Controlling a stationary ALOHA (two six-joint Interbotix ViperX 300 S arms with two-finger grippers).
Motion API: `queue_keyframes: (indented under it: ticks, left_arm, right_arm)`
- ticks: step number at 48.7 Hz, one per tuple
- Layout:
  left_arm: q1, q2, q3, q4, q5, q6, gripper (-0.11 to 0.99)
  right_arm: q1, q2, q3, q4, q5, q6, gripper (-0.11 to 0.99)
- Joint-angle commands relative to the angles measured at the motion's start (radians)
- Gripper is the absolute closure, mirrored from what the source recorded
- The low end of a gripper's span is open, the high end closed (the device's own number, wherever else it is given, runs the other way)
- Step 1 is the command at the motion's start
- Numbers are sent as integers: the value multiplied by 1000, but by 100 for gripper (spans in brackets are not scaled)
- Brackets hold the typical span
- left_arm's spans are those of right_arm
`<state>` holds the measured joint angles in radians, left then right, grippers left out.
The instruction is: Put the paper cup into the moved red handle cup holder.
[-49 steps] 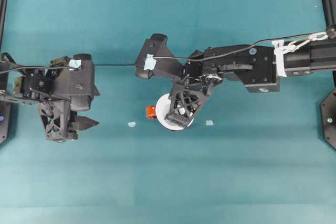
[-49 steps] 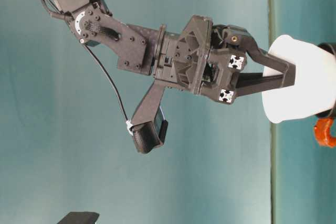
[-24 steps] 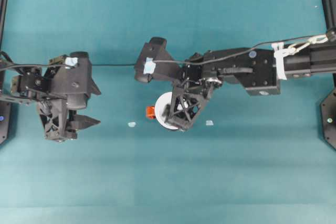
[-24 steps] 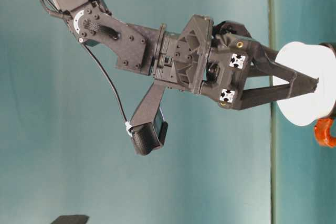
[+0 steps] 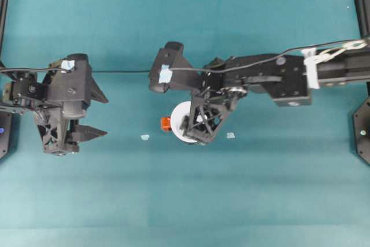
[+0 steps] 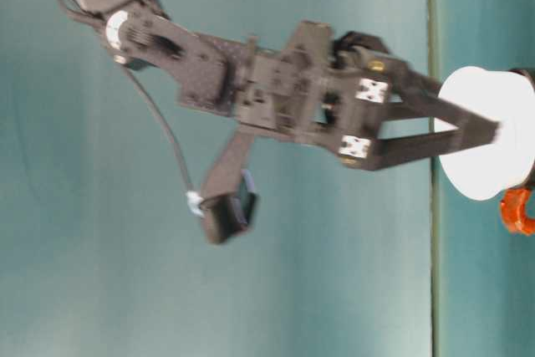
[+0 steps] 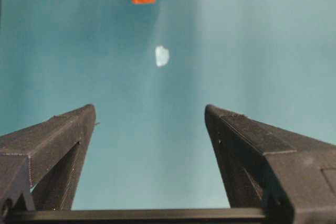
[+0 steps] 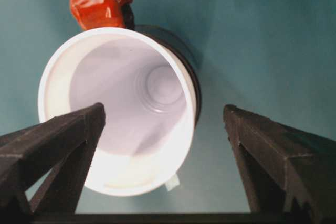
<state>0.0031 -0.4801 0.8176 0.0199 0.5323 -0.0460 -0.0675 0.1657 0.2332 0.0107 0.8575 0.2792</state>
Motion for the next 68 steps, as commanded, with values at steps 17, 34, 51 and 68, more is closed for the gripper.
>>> queue_keyframes:
  ticks: [17, 34, 51, 68]
  left_arm:
    - [-2, -49, 2, 2, -3, -5, -1]
    - [-2, -77, 14, 2, -3, -5, -1]
    - [-12, -75, 14, 2, -2, -5, -1]
    - [-12, -75, 14, 2, -2, -5, -1]
  right_arm:
    - [21, -259, 31, -31, -18, -40, 2]
    - [60, -365, 160, -31, -207, -160, 2]
    - [58, -397, 206, -31, -249, -160, 2]
    - [58, -397, 213, -29, -249, -160, 2]
